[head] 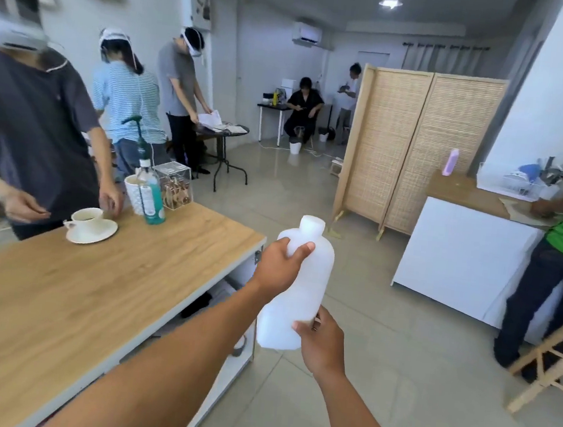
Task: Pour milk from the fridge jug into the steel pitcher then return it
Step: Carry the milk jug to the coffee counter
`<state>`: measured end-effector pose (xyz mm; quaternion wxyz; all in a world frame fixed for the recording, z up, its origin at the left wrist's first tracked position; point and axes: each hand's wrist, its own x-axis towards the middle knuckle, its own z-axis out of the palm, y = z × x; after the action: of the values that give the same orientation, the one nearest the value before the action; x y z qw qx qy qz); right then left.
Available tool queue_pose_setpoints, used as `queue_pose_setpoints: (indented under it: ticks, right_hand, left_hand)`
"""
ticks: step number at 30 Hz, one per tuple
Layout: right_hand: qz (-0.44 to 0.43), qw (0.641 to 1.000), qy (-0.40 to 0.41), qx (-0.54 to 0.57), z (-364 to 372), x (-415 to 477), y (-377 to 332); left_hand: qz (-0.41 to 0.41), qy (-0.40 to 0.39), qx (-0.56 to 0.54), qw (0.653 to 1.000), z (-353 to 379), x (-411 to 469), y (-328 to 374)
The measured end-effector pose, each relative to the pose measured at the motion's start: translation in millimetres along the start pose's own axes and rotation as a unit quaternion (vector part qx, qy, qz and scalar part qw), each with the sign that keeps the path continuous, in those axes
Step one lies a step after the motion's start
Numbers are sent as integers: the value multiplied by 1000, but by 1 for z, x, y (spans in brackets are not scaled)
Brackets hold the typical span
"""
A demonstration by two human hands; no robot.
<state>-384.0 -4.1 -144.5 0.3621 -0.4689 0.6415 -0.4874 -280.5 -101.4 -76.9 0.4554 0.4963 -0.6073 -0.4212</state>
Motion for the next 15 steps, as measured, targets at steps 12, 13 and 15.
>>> queue_pose_setpoints:
  ticks: [12, 13, 15]
  right_hand:
    - [-56, 986, -157, -15, 123, -11, -31]
    - [-60, 983, -172, -19, 130, -13, -34]
    - [-63, 978, -196, -34, 141, -16, -35]
  left_hand:
    - [-30, 151, 48, 987, -146, -26, -23]
    - [-37, 166, 51, 984, -155, -31, -24]
    - [-47, 194, 57, 978, -167, -39, -25]
